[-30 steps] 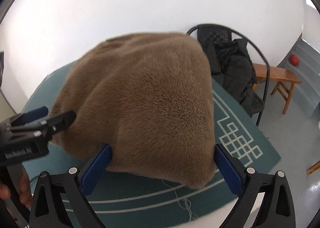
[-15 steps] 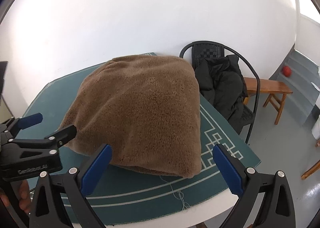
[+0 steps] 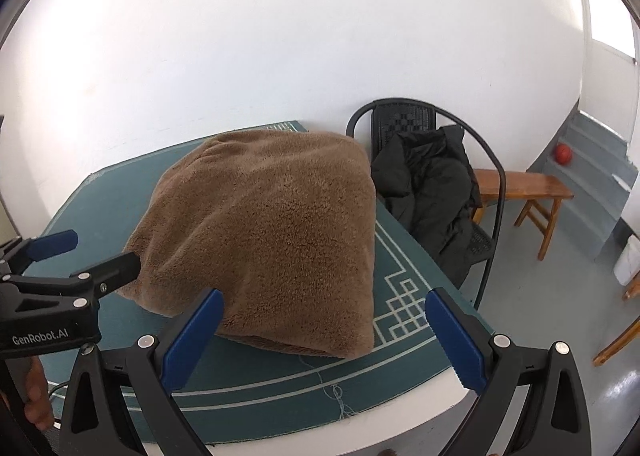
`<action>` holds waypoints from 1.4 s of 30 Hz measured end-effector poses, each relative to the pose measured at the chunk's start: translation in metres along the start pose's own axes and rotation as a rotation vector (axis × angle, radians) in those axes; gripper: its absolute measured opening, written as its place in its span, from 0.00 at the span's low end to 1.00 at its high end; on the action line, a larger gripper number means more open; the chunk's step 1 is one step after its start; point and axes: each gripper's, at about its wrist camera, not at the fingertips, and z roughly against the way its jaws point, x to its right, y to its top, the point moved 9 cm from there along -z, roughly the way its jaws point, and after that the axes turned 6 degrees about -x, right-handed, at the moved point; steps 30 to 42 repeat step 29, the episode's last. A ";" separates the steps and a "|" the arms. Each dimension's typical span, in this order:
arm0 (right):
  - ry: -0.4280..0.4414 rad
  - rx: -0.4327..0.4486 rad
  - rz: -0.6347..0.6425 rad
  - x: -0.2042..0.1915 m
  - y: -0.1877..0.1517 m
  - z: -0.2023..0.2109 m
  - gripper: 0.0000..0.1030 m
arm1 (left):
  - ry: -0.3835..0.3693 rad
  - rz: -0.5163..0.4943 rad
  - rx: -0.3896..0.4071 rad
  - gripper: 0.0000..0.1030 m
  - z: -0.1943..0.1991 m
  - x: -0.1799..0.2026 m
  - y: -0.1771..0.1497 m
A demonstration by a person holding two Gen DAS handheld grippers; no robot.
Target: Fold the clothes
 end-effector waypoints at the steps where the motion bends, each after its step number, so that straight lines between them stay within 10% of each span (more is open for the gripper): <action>1: -0.008 0.009 0.008 -0.001 0.002 0.004 0.99 | -0.004 -0.001 0.002 0.99 0.002 0.002 0.001; 42: -0.051 0.007 0.023 0.004 -0.003 0.002 0.99 | -0.018 -0.018 -0.018 0.99 -0.001 0.010 -0.006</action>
